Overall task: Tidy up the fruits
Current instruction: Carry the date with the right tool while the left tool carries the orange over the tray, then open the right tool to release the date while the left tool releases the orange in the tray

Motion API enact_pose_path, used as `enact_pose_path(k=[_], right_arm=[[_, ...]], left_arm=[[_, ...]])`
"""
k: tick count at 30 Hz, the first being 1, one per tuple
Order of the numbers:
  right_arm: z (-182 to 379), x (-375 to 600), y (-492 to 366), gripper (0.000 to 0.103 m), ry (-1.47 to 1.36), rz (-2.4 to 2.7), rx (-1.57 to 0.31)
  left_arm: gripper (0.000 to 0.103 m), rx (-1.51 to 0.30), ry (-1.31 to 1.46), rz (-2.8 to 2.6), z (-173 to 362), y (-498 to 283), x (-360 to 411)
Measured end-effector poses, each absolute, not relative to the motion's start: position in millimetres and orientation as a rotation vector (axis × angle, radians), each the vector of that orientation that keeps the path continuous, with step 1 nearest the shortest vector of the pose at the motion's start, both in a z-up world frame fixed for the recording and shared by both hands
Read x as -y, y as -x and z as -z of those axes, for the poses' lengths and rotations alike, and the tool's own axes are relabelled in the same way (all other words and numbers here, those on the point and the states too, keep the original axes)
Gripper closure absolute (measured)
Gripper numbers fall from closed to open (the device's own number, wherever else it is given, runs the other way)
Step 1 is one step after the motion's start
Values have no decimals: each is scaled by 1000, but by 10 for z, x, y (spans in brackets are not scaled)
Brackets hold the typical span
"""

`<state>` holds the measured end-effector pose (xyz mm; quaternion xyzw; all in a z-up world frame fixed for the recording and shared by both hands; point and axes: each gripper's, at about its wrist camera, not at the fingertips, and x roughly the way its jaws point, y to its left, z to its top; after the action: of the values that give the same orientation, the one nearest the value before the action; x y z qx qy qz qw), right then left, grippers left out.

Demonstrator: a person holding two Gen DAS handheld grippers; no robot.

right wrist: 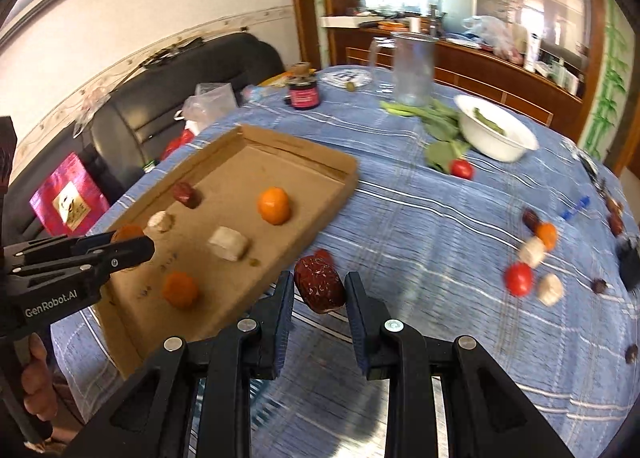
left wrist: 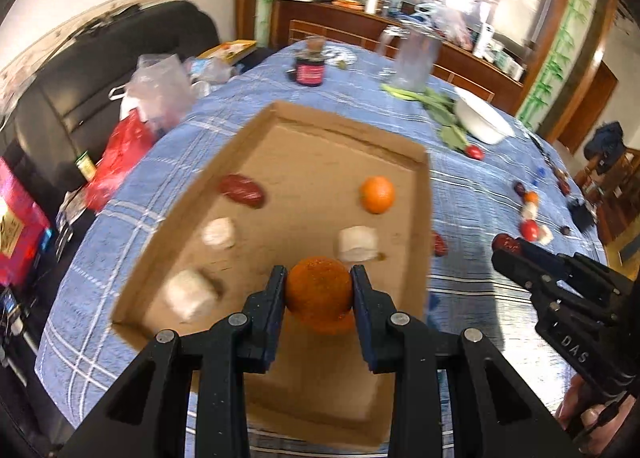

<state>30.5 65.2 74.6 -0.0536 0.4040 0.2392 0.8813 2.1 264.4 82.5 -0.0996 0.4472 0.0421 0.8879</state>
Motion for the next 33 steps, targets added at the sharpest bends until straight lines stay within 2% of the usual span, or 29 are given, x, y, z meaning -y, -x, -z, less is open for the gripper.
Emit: enact_pose_path(k=[13, 33], right_arm=[[-600, -1374, -342, 74, 181, -623, -872], [-295, -1576, -453, 74, 205, -637, -953]], left_arm=[[72, -985, 238, -163, -520, 88, -3081], [72, -1021, 194, -103, -338, 71, -2934]])
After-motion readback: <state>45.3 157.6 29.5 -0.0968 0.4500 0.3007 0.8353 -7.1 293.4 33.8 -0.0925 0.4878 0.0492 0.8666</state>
